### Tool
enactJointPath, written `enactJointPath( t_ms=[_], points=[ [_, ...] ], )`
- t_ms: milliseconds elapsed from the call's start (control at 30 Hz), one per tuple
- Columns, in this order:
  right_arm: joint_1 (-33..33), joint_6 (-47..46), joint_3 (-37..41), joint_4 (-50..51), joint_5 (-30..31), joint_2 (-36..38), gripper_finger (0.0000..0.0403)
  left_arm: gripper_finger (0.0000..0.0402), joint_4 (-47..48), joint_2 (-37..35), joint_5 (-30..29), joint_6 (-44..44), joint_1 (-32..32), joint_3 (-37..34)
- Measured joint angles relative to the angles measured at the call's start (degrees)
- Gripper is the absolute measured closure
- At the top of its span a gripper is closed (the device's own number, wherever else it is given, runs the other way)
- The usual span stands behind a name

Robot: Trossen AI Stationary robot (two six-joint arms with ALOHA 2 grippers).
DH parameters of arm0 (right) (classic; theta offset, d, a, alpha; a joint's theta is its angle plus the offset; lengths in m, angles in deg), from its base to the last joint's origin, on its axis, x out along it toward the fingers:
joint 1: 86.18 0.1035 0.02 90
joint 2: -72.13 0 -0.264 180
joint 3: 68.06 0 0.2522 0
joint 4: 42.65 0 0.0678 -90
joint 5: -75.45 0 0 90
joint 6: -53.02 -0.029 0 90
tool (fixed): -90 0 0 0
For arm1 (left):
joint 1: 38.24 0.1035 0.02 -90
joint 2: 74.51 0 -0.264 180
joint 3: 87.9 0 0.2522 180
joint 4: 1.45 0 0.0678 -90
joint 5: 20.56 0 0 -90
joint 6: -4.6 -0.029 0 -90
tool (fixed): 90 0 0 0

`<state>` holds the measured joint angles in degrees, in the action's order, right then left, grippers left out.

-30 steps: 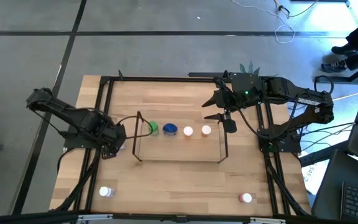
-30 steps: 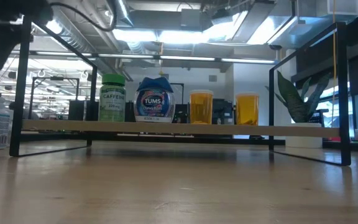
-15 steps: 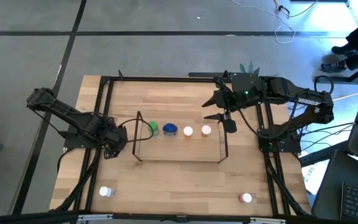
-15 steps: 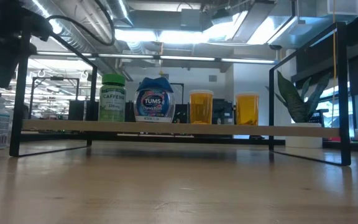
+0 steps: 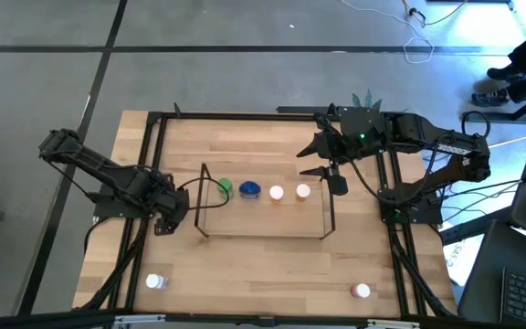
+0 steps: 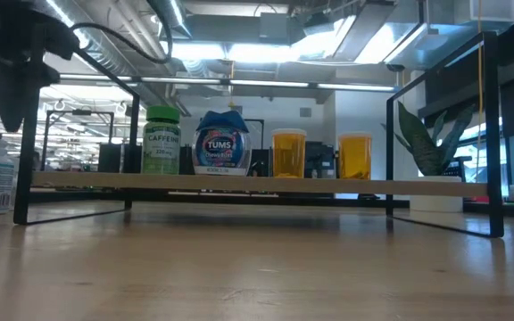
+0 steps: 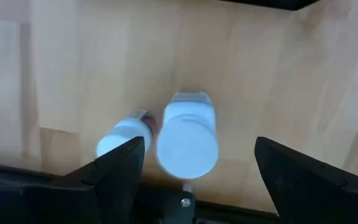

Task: Pick and place medicine bottles onto shelf by color
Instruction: Put the top big white pill bottle on the shelf

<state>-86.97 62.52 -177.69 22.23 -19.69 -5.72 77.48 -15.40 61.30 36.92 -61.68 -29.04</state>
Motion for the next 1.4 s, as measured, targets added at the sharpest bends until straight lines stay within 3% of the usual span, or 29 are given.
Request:
enactJointPath(
  t_ms=[267,867,1400],
  points=[
    [0.0,0.0,0.0,0.0,0.0,0.0,0.0189,0.0101,-7.2,0.0,3.4,-2.5,0.0,-3.8],
    [0.0,0.0,0.0,-0.2,0.0,0.0,0.0189,0.0101,-4.2,0.0,2.9,-2.5,0.0,-5.4],
    [0.0,0.0,0.0,-0.2,0.0,0.0,0.0189,0.0102,-7.0,0.5,2.7,-5.5,0.0,-7.7]
  ],
)
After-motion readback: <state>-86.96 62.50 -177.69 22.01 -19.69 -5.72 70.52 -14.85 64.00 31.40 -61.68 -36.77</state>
